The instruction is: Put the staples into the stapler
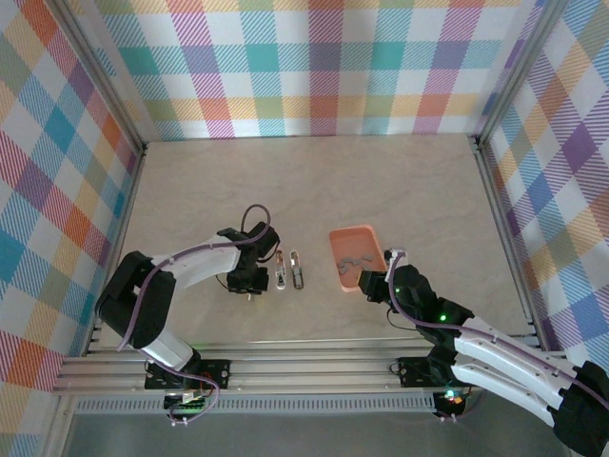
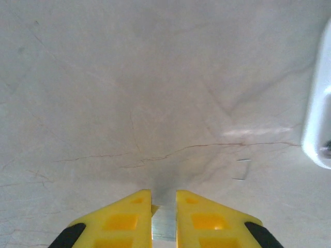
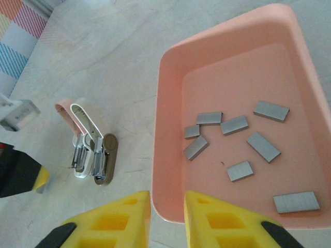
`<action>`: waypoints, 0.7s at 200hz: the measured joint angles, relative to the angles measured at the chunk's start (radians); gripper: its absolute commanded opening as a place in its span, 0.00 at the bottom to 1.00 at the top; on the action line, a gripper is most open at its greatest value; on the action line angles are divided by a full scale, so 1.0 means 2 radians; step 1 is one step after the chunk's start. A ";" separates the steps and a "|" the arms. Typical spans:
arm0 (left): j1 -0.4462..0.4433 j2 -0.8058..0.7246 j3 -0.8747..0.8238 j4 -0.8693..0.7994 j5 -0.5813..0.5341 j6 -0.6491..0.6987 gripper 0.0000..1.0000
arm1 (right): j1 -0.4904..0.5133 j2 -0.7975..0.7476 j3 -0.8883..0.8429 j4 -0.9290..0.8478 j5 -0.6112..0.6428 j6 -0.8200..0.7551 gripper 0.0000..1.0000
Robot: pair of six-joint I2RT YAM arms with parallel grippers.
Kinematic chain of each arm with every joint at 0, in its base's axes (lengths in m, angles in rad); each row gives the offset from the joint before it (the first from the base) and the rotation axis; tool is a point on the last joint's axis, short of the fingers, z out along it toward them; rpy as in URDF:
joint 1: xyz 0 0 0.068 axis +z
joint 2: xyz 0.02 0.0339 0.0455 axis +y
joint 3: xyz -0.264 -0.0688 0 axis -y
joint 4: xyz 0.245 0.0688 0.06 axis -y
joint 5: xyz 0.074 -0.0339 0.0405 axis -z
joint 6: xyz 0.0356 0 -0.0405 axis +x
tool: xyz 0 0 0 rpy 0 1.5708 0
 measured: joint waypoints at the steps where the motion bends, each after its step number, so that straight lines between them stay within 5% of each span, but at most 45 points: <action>1: -0.001 -0.001 0.001 0.000 0.000 -0.001 0.15 | 0.000 0.000 0.000 0.000 0.001 0.000 0.25; 77: -0.080 0.000 0.081 0.026 -0.060 -0.109 0.16 | -0.014 0.063 0.004 0.014 0.040 -0.022 0.30; 140: -0.105 0.047 0.102 0.043 -0.103 -0.162 0.16 | -0.090 0.146 0.025 0.043 -0.016 -0.052 0.32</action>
